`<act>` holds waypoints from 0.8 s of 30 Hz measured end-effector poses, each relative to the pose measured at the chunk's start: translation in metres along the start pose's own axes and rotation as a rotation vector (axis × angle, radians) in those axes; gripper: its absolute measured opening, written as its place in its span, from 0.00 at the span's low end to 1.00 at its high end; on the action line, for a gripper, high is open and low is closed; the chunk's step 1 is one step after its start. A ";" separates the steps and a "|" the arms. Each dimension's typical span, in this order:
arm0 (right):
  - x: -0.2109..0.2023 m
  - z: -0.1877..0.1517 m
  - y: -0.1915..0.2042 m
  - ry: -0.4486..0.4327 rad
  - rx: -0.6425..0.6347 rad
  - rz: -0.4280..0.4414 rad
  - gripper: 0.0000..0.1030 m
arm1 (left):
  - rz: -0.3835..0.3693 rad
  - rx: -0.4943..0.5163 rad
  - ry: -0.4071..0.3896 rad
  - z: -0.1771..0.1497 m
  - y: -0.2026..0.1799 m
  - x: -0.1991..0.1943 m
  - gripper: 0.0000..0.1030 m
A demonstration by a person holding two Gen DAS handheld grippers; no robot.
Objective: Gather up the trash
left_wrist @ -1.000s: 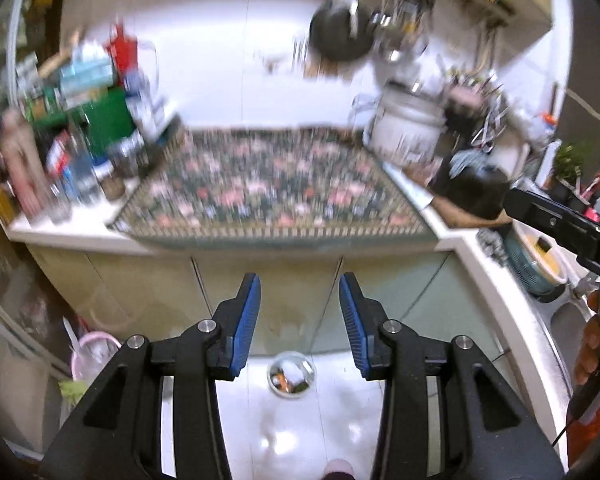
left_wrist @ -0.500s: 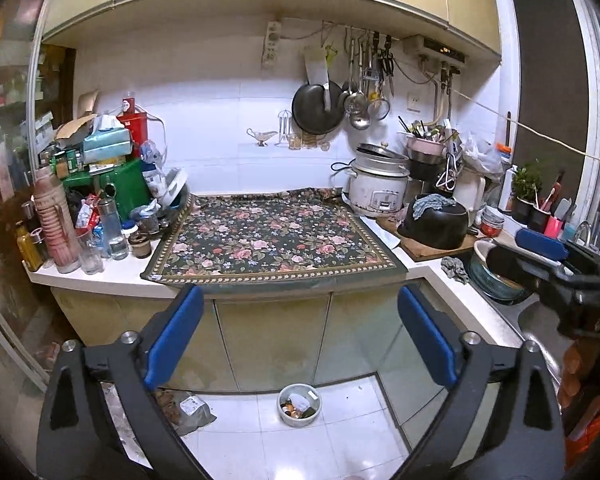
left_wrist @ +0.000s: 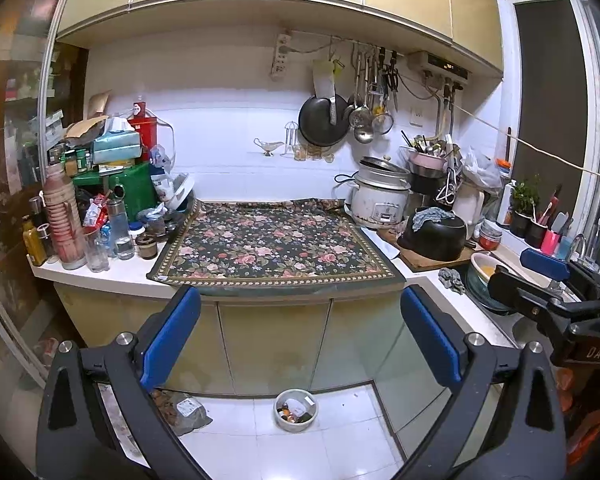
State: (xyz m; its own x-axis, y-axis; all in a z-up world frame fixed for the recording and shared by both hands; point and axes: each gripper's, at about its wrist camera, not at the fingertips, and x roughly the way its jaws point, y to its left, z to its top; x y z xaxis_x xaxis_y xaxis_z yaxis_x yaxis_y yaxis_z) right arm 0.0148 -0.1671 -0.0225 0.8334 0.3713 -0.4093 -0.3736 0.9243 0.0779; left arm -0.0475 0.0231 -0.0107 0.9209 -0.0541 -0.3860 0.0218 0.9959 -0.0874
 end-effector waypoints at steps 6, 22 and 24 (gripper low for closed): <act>-0.001 0.001 -0.001 0.003 -0.001 0.002 1.00 | -0.006 0.000 -0.002 0.000 0.002 0.000 0.98; -0.001 0.001 -0.005 0.002 -0.006 -0.006 1.00 | -0.010 -0.009 -0.007 0.006 -0.008 0.008 0.99; -0.001 0.002 -0.002 0.004 -0.003 -0.011 1.00 | -0.013 -0.010 -0.007 0.006 -0.008 0.008 0.99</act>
State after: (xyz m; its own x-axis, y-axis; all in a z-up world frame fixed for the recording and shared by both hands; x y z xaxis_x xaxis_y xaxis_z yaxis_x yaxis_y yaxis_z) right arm 0.0156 -0.1693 -0.0199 0.8357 0.3610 -0.4139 -0.3658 0.9280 0.0709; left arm -0.0378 0.0149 -0.0077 0.9232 -0.0669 -0.3785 0.0305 0.9944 -0.1013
